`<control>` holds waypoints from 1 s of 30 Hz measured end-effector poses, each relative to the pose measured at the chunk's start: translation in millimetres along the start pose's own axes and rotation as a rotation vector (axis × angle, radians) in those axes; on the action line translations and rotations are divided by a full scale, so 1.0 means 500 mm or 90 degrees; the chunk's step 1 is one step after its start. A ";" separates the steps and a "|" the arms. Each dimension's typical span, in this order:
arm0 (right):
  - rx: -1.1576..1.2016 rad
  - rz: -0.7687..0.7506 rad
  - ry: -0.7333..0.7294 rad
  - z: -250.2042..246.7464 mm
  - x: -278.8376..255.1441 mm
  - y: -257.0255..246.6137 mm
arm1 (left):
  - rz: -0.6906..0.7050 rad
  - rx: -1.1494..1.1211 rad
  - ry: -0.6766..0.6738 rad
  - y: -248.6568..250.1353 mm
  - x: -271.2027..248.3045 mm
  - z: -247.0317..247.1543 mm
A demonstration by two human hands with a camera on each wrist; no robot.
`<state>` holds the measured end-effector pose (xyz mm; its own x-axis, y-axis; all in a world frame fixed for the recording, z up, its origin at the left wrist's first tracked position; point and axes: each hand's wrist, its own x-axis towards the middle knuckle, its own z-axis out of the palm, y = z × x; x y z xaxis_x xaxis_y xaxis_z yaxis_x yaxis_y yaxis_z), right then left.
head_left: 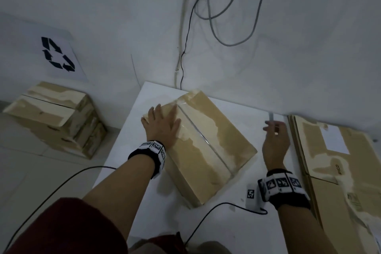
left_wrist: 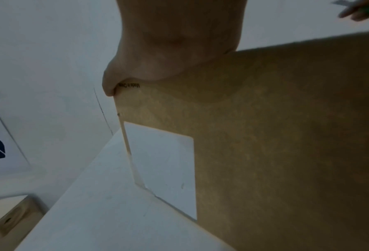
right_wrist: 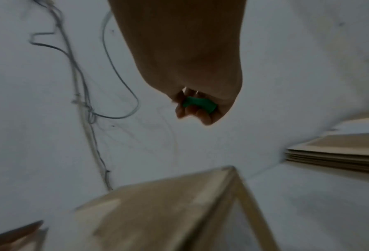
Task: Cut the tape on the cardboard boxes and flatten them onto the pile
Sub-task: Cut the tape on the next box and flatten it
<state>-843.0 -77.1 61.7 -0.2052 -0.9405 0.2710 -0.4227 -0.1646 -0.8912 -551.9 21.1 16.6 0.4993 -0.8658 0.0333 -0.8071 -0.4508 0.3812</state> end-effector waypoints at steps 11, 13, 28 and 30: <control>-0.079 -0.037 -0.410 0.283 -0.080 -0.119 | 0.018 -0.055 -0.007 -0.015 0.011 -0.002; -0.116 -0.075 -0.402 0.315 -0.085 -0.129 | 0.019 -0.063 -0.006 -0.017 0.013 -0.002; -0.244 -0.144 -0.369 0.367 -0.105 -0.146 | 0.028 -0.094 -0.015 -0.020 0.017 -0.001; -0.280 -0.152 -0.373 0.371 -0.107 -0.146 | 0.028 -0.093 -0.014 -0.020 0.018 -0.001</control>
<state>-637.3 -69.9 44.7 0.3850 -0.9183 0.0916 -0.7339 -0.3649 -0.5729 -539.4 17.8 13.4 0.4564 -0.8891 0.0332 -0.7724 -0.3774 0.5109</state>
